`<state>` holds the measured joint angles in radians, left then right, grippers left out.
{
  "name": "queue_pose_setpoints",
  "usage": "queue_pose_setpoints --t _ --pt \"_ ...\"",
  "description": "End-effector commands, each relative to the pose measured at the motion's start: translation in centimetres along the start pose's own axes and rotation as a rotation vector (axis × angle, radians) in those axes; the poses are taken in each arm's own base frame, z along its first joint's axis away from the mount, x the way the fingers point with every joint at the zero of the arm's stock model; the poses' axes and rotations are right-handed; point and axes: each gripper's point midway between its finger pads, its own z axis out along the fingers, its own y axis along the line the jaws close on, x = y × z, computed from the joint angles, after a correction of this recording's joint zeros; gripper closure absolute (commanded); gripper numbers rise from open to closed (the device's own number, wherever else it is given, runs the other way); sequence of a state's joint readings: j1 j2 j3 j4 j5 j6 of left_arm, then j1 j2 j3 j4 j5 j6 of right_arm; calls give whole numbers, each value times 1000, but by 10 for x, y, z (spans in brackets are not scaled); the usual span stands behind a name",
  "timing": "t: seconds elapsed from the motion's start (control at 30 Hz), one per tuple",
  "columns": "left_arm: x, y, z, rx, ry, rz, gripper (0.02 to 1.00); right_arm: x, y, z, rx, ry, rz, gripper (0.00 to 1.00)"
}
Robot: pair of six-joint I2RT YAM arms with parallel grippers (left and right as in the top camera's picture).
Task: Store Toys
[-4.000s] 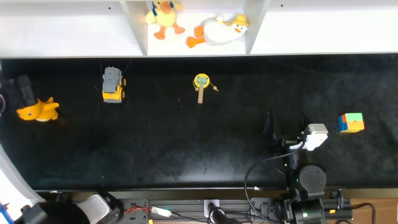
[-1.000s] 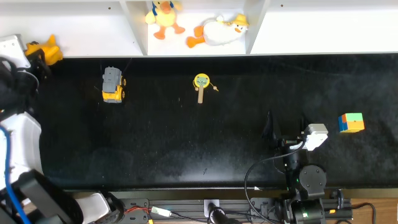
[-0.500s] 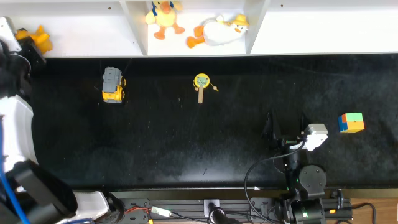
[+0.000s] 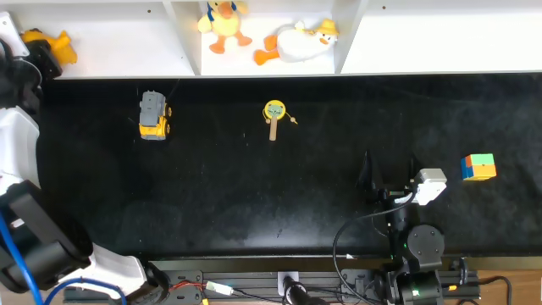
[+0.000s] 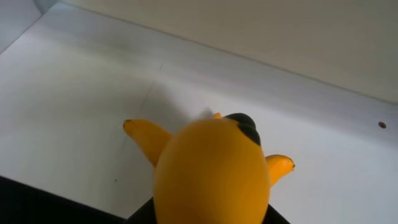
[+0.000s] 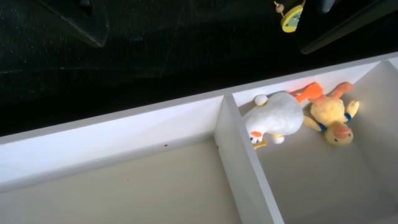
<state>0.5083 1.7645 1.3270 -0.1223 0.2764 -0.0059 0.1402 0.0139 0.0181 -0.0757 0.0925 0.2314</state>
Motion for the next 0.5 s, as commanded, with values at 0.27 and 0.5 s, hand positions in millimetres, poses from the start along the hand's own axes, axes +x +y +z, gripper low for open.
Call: queue_pose_setpoints --t 0.27,0.5 --pt "-12 -23 9 14 -15 12 827 4 1 0 -11 3 -7 5" --pt "-9 -15 9 -44 -3 -29 851 4 1 0 -11 3 -7 5"
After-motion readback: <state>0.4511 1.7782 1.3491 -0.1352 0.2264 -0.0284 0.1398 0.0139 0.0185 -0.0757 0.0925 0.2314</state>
